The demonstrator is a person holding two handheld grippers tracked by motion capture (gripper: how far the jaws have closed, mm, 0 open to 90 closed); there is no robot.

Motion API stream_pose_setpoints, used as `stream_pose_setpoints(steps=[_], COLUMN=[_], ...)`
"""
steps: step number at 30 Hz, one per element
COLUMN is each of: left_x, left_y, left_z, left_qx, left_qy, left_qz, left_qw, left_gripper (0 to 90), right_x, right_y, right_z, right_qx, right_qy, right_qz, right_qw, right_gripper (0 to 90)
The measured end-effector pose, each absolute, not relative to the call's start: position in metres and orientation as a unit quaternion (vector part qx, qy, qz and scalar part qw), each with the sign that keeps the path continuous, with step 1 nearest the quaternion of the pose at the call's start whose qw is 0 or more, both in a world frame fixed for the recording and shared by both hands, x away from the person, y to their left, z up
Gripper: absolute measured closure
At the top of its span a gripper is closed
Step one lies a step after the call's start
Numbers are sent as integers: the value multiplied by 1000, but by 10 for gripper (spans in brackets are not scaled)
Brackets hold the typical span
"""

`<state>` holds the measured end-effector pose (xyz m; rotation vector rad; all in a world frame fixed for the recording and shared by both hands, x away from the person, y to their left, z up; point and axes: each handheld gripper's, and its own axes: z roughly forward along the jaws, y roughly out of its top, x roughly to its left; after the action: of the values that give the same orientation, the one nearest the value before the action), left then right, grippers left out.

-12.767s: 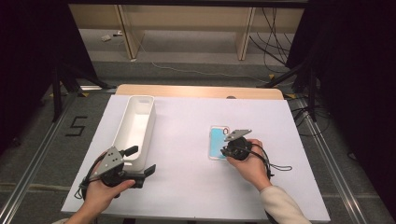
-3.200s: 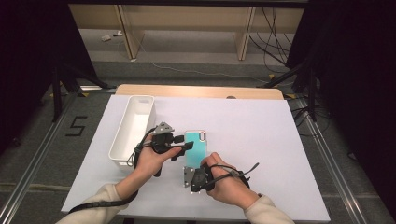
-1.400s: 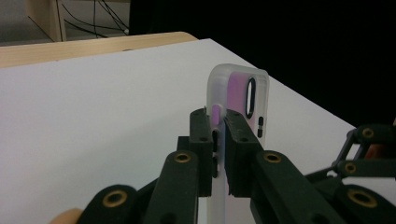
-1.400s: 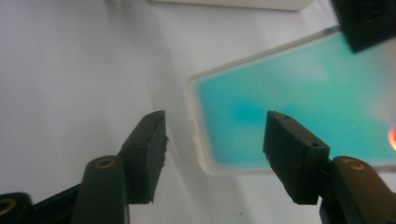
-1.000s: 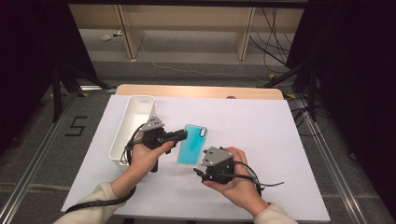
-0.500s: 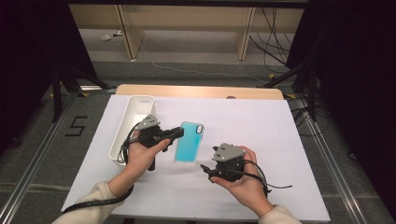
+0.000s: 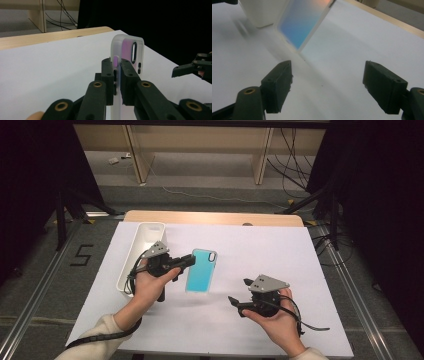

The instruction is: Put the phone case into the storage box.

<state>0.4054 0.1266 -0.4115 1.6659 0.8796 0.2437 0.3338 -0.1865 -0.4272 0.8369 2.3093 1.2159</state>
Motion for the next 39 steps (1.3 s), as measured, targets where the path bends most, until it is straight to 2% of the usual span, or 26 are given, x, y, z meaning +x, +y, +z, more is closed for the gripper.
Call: stream_pose_setpoints(steps=[16,39], left_x=[404,403], left_y=[132,138], left_z=[-405,-396], left_qx=[711,701], left_qy=[373,377], left_qz=[115,121], left_qw=[585,594], left_gripper=[825,826], right_x=[325,323], right_y=[-215,-248], right_z=[-428,-427], right_qx=[317,343], right_qy=[806,782], right_qz=[450,465], right_qw=[216,233], right_gripper=[207,207])
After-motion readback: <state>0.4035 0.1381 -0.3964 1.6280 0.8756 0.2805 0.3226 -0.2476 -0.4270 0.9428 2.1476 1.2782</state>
